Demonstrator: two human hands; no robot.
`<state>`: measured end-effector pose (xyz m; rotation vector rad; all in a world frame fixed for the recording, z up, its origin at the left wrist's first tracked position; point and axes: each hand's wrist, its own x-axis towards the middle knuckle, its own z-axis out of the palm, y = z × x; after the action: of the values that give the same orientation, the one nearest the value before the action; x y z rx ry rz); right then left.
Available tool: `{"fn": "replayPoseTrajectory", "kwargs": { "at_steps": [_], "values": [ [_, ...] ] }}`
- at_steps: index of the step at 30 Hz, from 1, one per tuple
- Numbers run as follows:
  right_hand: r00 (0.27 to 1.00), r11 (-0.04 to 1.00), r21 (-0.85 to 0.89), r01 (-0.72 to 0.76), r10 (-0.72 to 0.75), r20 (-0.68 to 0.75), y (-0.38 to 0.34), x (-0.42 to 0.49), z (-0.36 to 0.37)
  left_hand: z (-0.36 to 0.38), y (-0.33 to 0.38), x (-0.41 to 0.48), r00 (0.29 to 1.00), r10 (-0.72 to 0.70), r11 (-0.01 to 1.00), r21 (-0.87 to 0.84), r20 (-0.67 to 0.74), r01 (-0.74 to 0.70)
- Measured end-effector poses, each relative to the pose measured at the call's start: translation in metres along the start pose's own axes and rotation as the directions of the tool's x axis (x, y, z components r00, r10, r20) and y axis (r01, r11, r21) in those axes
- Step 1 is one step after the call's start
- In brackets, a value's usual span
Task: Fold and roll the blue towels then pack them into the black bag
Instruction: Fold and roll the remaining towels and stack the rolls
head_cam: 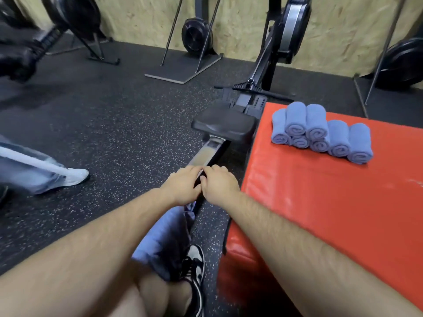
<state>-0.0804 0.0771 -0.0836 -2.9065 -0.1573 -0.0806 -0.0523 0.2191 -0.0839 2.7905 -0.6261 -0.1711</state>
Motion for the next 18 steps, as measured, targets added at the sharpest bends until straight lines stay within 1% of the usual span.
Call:
{"fn": "replayPoseTrajectory", "kwargs": {
  "at_steps": [3, 7, 9, 12, 15, 18],
  "values": [
    [0.99, 1.0, 0.01, -0.009, 0.007, 0.143, -0.026, 0.002, 0.034, 0.013, -0.026, -0.013, 0.988, -0.064, 0.996, 0.075, 0.143, 0.053],
    [0.971, 0.999, 0.031, -0.01, 0.003, 0.24, -0.045, 0.009, 0.065, 0.028, -0.058, -0.015, 0.951, -0.128, 0.984, 0.156, 0.28, 0.087],
    [0.962, 0.998, 0.066, -0.015, -0.004, 0.273, -0.052, 0.014, 0.08, 0.033, -0.077, -0.014, 0.925, -0.147, 0.977, 0.196, 0.351, 0.081],
    [0.947, 0.991, 0.124, -0.048, 0.006, 0.322, -0.063, 0.022, 0.102, 0.036, -0.102, -0.008, 0.884, -0.145, 0.965, 0.262, 0.445, 0.026],
    [0.932, 0.986, 0.142, -0.092, 0.035, 0.36, -0.072, 0.028, 0.119, 0.036, -0.117, -0.001, 0.856, -0.139, 0.962, 0.274, 0.499, -0.003],
    [0.939, 0.982, 0.164, -0.092, 0.031, 0.344, -0.075, 0.033, 0.131, 0.035, -0.121, 0.005, 0.861, -0.112, 0.959, 0.28, 0.497, -0.036]
  ]
}}
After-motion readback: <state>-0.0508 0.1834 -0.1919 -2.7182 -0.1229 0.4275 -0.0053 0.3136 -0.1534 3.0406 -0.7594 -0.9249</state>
